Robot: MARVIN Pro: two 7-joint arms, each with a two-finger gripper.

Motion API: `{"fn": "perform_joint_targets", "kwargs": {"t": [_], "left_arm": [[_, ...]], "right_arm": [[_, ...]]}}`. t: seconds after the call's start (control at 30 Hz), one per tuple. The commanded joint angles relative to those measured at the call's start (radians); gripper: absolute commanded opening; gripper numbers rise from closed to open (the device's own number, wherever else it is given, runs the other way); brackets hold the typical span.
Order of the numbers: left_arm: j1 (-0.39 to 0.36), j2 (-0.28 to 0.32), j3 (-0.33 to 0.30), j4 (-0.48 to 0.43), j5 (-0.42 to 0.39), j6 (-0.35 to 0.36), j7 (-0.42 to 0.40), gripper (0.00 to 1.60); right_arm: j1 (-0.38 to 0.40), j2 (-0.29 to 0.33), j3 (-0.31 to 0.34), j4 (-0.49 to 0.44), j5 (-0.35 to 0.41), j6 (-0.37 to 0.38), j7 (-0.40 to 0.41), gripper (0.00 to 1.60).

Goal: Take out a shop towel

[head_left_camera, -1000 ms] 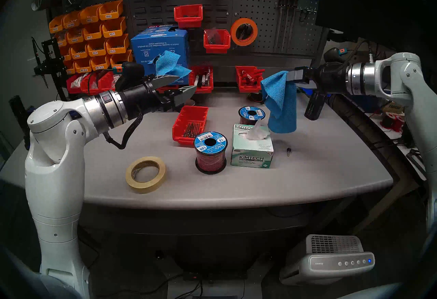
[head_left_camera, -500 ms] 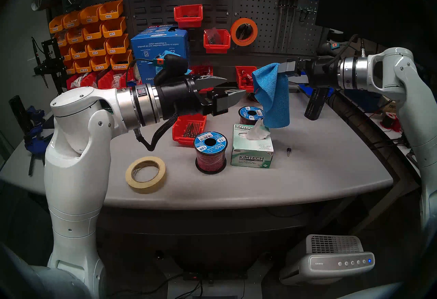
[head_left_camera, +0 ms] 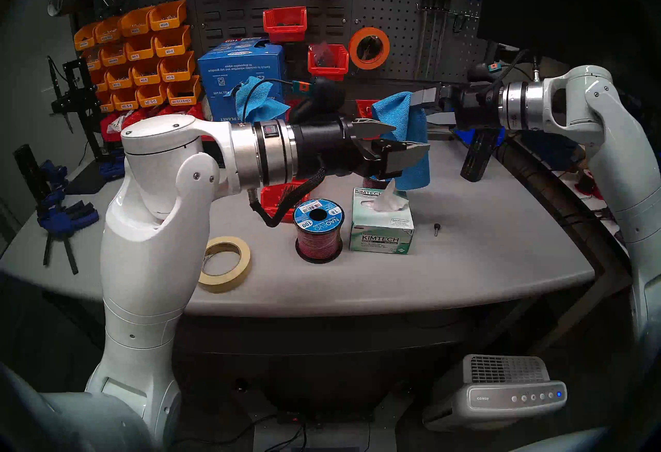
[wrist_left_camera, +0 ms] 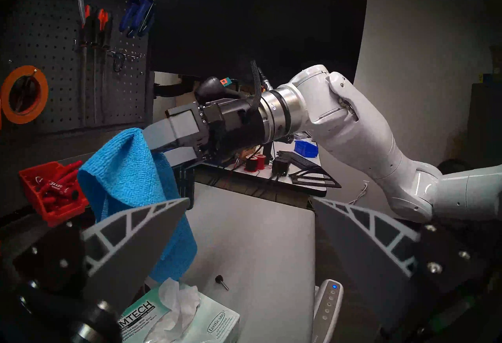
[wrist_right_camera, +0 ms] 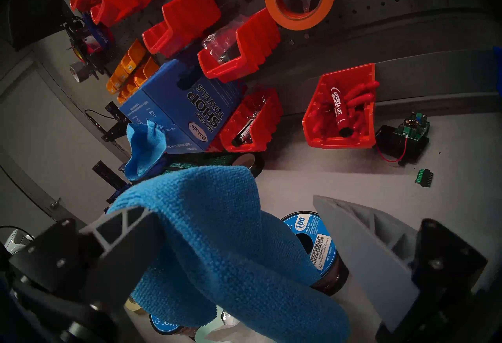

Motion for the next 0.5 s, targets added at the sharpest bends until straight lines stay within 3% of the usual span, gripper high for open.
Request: {"fn": "perform_joint_targets", "kwargs": {"t": [0.0,0.17,0.47], "left_arm": [[-0.057,-0.042,0.068,0.031,0.027,-0.004,0.081,1.6],[-0.061,-0.073,0.109,0.068,0.079,-0.004,0.185,1.6],[-0.067,-0.138,0.115,0.107,0.12,-0.004,0.34,1.6]], "right_arm": [[0.092,0.053,-0.019,-0.008,0.063,-0.003,0.003,1.6],[0.106,0.081,-0.049,-0.006,0.099,-0.003,-0.001,1.6],[0.146,0.122,-0.11,0.017,0.148,-0.003,-0.007,1.6]]}}
